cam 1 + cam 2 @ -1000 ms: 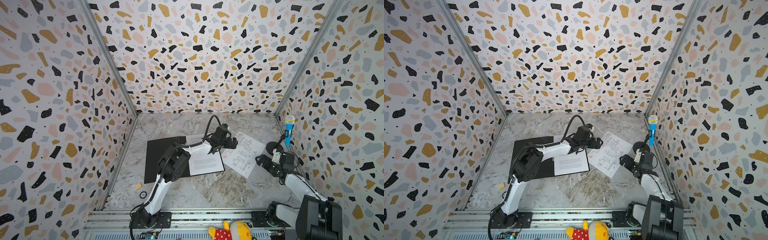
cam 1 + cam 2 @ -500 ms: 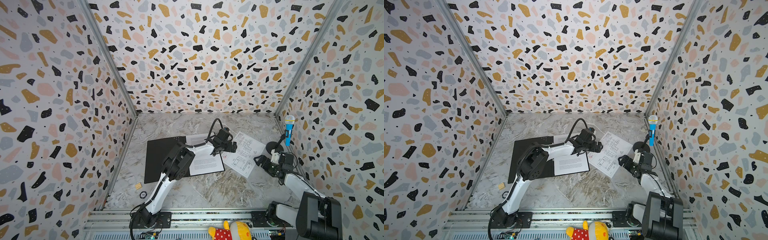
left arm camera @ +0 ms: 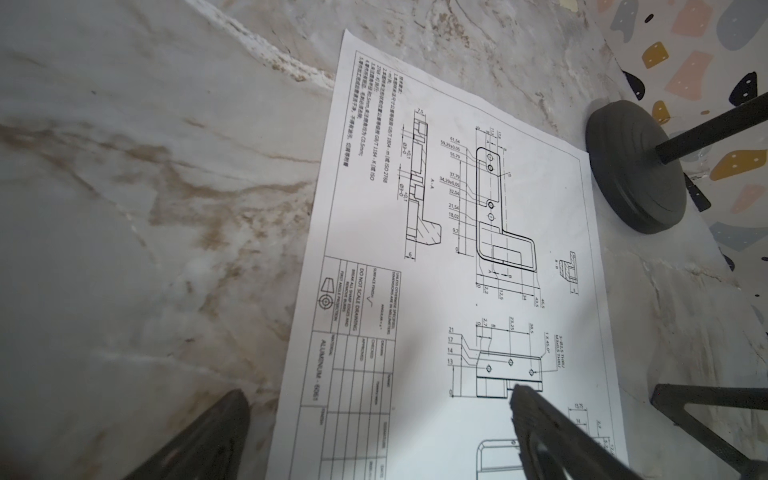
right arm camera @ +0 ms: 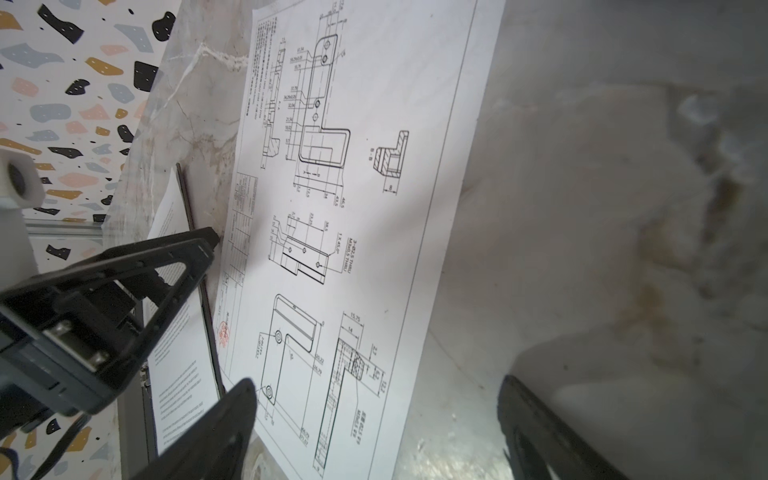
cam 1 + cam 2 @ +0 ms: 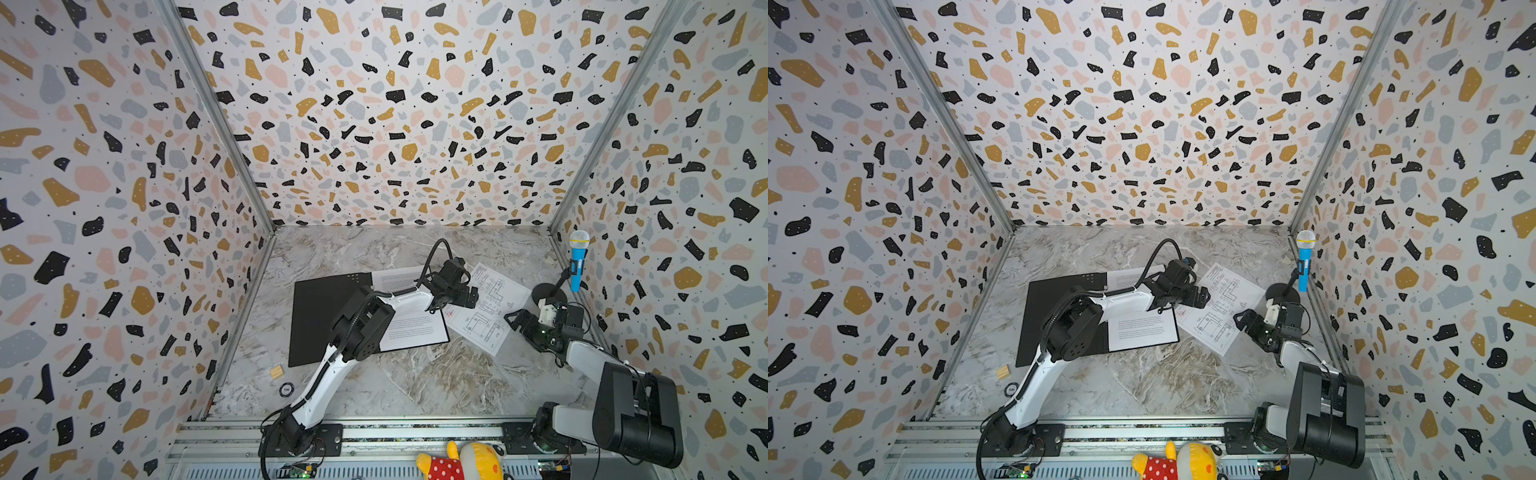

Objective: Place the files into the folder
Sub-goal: 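Swing the left gripper over to the drawing sheet beside the right gripper, then grasp the drawing sheet edge with both grippers and lift it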

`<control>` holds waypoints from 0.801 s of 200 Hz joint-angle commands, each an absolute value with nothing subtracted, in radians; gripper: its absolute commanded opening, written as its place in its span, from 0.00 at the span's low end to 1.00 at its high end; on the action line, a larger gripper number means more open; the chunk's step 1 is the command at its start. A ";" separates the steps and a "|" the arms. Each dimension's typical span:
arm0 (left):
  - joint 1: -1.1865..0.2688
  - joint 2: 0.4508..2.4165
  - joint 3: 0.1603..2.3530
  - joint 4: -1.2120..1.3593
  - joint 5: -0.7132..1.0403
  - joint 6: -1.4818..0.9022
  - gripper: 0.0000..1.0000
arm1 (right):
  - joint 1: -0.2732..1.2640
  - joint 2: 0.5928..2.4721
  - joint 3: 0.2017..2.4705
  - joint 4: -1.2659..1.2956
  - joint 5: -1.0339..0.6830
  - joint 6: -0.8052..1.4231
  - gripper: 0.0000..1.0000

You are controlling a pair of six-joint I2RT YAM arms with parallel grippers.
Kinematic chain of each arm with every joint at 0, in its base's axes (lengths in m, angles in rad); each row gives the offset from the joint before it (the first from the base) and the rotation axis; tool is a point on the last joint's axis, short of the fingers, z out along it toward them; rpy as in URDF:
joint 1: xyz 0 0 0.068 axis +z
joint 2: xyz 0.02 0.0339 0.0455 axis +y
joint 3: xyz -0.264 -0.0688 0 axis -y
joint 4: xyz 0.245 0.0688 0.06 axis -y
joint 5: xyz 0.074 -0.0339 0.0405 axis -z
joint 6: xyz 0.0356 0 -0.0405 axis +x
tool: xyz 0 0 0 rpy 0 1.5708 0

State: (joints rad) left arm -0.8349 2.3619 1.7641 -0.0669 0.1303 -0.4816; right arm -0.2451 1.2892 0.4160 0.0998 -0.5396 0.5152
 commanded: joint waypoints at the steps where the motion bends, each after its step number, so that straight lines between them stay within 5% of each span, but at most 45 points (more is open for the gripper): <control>1: -0.850 2.376 1.760 -0.093 0.149 -0.463 1.00 | -0.245 1.323 0.433 0.085 -0.551 0.530 0.91; 160: -0.872 2.332 1.634 0.116 0.326 -0.600 1.00 | -0.187 1.440 0.410 0.185 -0.605 0.600 0.90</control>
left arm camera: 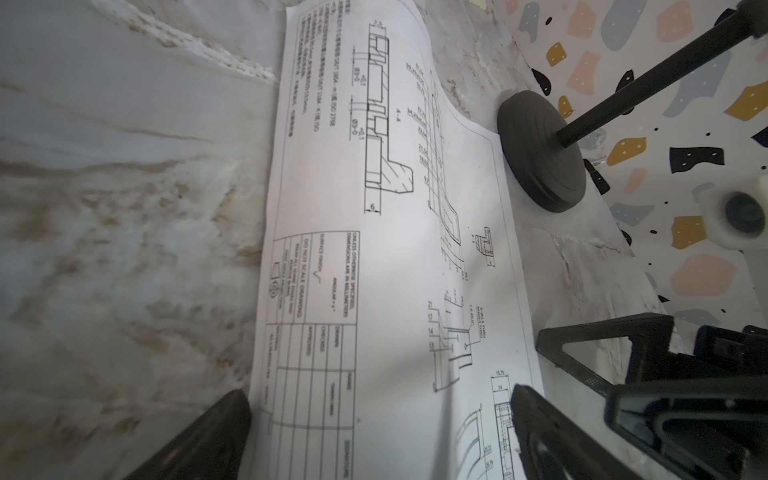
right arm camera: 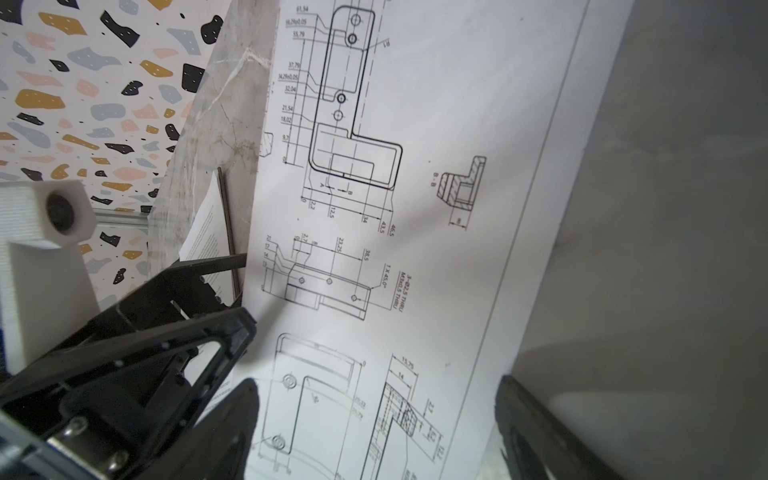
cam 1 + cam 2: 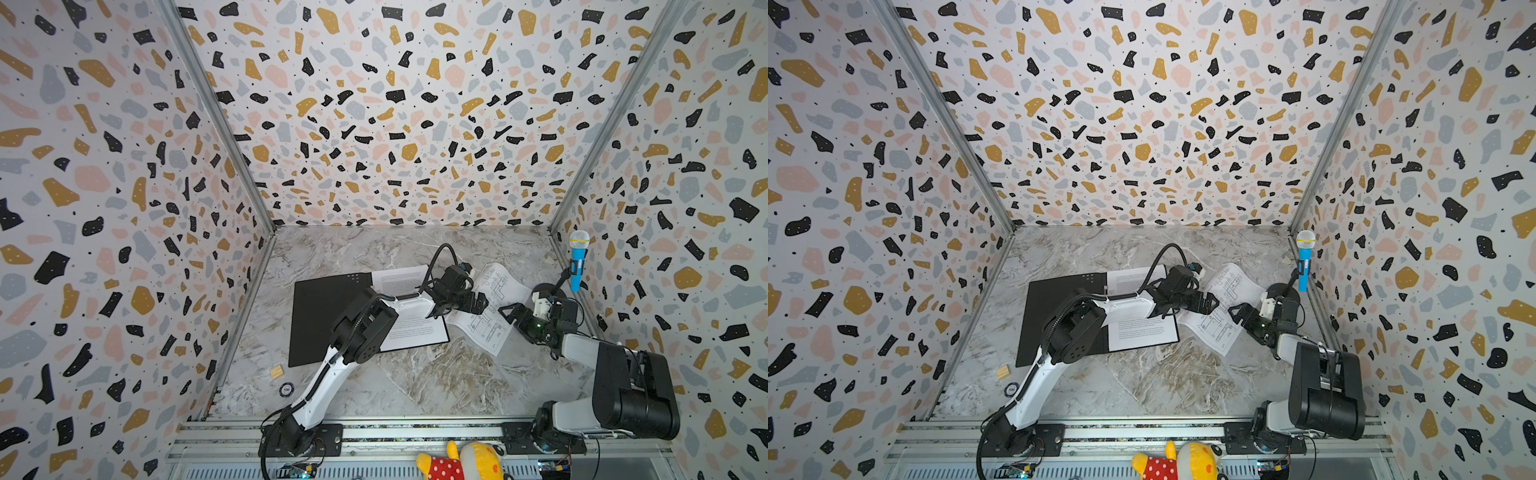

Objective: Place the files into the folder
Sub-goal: 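Grasp the drawing sheet edge with both grippers and lift it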

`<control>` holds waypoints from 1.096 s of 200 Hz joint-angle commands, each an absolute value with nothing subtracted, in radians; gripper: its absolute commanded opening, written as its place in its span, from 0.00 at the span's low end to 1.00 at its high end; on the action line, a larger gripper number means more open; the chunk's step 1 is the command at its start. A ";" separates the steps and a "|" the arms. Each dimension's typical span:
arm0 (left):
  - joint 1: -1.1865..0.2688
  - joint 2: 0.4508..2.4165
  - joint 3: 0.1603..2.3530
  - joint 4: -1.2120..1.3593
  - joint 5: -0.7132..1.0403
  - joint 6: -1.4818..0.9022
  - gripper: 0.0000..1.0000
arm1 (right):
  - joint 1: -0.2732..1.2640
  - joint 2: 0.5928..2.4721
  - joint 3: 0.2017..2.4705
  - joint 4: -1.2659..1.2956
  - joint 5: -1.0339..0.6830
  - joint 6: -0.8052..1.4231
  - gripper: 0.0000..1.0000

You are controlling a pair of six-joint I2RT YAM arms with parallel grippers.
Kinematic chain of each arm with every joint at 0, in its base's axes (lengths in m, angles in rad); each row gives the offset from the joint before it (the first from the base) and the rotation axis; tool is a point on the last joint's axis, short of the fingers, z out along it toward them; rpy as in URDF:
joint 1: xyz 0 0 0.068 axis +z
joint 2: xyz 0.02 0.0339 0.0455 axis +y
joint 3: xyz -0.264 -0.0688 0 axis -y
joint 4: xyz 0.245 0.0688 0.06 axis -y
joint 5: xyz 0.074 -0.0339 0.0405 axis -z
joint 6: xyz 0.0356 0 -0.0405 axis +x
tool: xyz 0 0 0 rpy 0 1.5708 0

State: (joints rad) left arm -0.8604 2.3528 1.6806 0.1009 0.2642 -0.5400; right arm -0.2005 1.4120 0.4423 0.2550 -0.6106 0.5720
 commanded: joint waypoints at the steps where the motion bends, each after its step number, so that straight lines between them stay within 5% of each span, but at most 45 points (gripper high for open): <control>1: -0.873 2.332 1.633 0.118 0.328 -0.602 1.00 | -0.187 1.441 0.410 0.184 -0.606 0.600 0.90; 115: -0.873 2.314 1.574 0.199 0.362 -0.676 1.00 | -0.188 1.450 0.353 0.302 -0.706 0.670 0.92; 219: -0.891 2.296 1.540 0.204 0.367 -0.655 0.89 | -0.202 1.452 0.320 0.430 -0.723 0.762 0.91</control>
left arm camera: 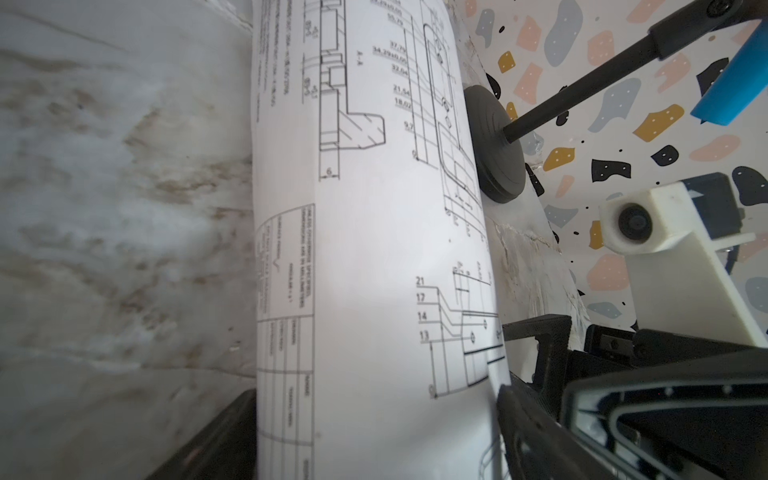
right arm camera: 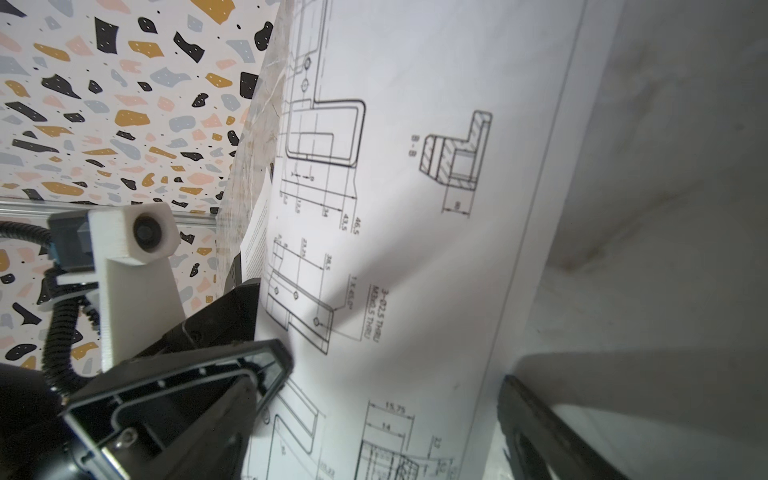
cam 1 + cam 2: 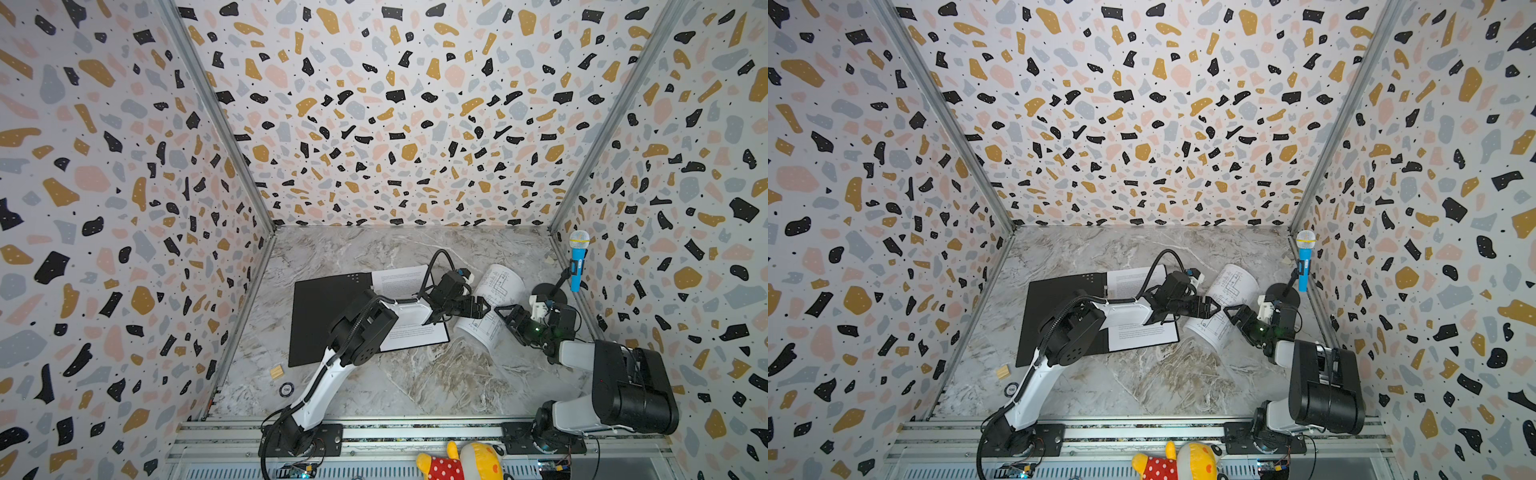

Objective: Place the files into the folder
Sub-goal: 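Grasp the drawing sheet edge with both grippers and lift it, then carry the curled drawing sheet toward the folder with both grippers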

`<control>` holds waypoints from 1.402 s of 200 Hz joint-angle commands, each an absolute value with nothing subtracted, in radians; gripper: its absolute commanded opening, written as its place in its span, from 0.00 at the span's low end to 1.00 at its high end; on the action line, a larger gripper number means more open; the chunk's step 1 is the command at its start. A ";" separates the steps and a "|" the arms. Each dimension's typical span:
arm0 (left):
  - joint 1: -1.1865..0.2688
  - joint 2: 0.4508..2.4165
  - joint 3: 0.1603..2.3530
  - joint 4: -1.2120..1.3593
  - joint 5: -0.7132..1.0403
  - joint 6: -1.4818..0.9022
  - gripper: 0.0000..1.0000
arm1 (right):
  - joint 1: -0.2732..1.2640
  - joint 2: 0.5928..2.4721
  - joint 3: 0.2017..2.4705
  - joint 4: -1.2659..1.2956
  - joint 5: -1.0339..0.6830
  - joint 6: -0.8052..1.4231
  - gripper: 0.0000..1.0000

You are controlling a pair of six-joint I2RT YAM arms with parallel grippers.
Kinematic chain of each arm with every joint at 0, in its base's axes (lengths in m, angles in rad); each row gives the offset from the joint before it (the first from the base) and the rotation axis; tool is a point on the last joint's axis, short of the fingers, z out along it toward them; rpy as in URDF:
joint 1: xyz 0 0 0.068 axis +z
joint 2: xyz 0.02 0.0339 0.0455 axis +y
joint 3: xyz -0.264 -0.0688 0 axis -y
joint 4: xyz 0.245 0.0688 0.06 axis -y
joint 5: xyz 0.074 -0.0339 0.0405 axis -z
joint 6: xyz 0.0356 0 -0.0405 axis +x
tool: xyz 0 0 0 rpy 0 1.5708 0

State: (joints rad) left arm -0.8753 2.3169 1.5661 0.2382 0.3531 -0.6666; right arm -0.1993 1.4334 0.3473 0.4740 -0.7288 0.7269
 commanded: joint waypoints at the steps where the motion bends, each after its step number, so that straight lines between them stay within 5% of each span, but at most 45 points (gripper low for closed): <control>1: -0.891 2.296 1.540 0.204 0.367 -0.655 0.89 | -0.202 1.453 0.320 0.431 -0.724 0.762 0.91; 107: -0.932 2.312 1.583 0.151 0.361 -0.629 0.91 | -0.209 1.463 0.307 0.486 -0.724 0.765 0.86; 280: -0.953 2.346 1.628 0.084 0.363 -0.610 0.94 | -0.263 1.439 0.302 0.438 -0.732 0.673 0.54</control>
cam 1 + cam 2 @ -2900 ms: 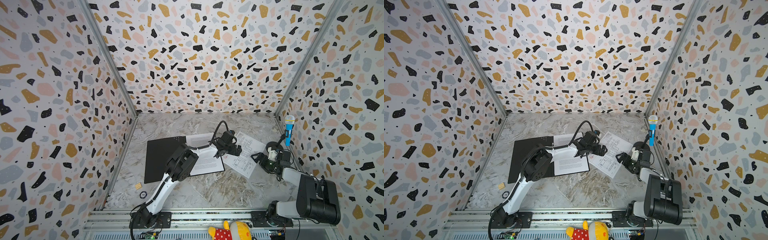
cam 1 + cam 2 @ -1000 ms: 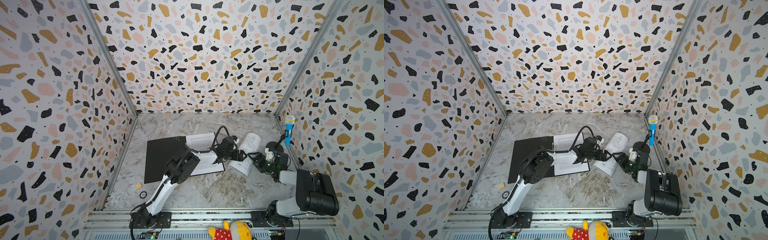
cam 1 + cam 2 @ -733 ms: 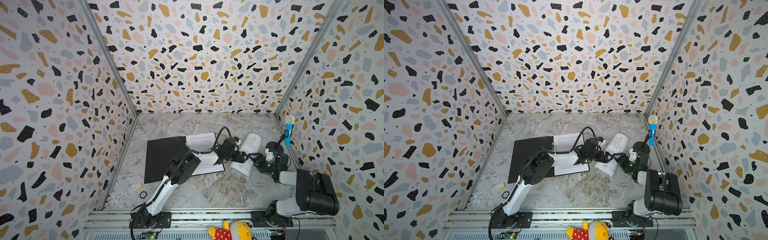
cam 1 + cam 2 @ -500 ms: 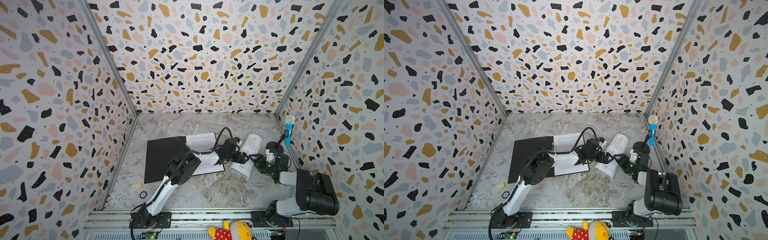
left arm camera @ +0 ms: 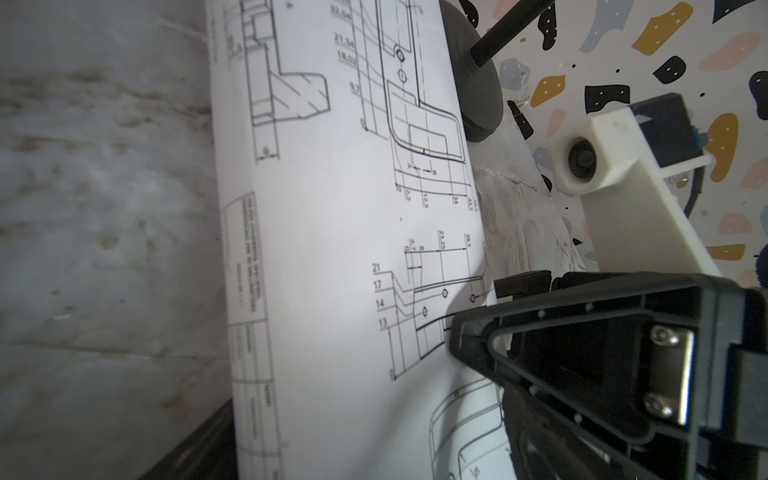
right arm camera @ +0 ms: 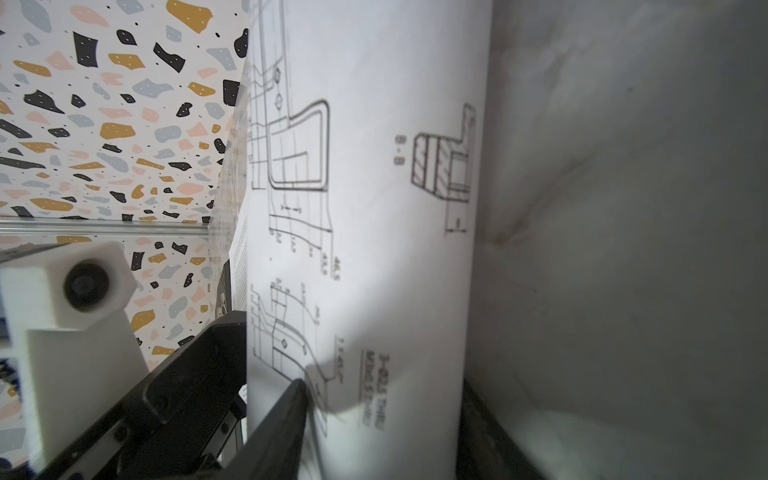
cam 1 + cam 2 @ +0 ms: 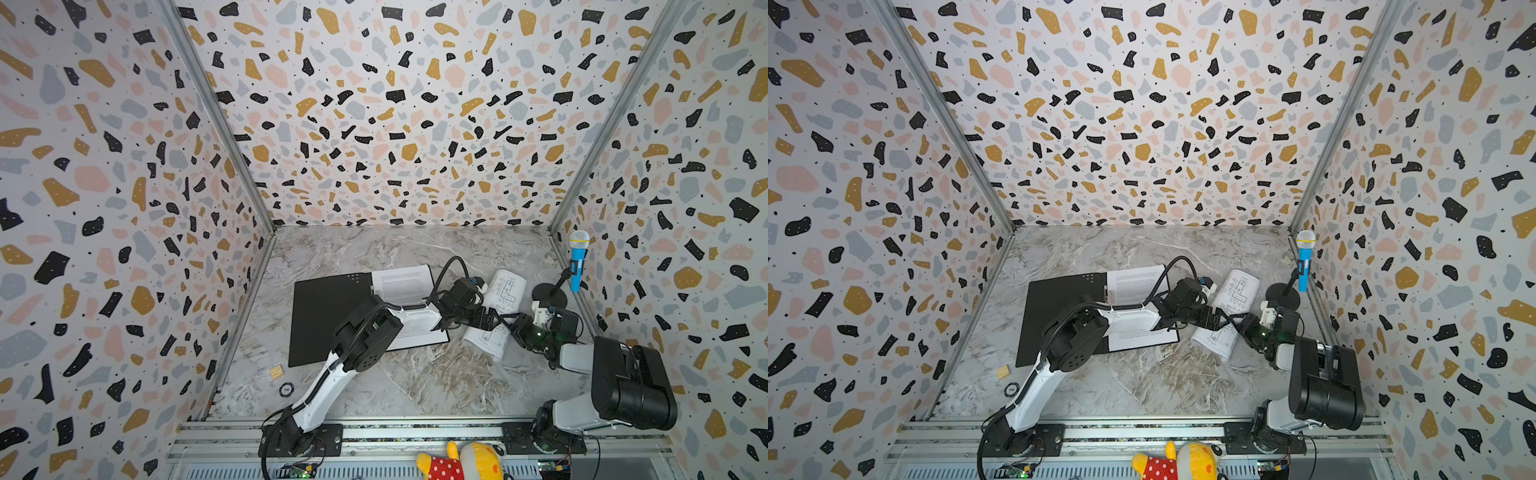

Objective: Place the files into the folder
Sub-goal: 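Carry the curled drawing sheet toward the folder with both grippers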

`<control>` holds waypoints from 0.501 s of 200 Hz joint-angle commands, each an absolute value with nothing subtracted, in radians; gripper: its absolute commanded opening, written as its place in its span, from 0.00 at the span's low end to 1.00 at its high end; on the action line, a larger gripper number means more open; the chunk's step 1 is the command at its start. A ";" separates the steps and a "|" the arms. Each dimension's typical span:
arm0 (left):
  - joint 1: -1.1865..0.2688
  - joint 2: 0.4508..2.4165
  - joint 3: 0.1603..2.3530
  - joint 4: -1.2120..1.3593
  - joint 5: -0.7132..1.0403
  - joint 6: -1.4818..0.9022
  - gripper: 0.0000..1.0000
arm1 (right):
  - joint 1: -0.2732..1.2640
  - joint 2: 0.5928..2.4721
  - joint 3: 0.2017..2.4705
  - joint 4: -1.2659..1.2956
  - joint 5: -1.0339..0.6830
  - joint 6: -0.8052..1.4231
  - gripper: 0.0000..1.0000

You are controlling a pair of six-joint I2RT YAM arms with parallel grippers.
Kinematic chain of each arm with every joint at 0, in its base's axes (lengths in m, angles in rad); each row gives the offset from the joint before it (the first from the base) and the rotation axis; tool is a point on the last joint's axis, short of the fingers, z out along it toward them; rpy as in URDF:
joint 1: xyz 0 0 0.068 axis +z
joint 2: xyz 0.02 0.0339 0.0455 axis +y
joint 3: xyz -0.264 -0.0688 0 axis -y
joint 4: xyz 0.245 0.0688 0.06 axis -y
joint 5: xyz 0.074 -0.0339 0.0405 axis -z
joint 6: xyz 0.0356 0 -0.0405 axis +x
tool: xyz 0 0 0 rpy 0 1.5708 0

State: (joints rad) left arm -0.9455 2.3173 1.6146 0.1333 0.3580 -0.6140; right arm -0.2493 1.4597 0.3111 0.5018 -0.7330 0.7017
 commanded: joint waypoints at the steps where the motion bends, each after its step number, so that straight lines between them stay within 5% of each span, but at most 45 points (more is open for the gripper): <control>1: -0.953 2.346 1.628 0.084 0.364 -0.611 0.94 | -0.263 1.438 0.301 0.437 -0.732 0.672 0.53; 100: -0.951 2.342 1.696 -0.005 0.323 -0.583 0.96 | -0.340 1.409 0.279 0.406 -0.790 0.651 0.45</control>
State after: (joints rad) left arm -0.9455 2.3196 1.6646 0.0422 0.3416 -0.6056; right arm -0.3141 1.4422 0.2951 0.4549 -0.7677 0.6743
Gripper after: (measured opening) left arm 0.960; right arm 0.452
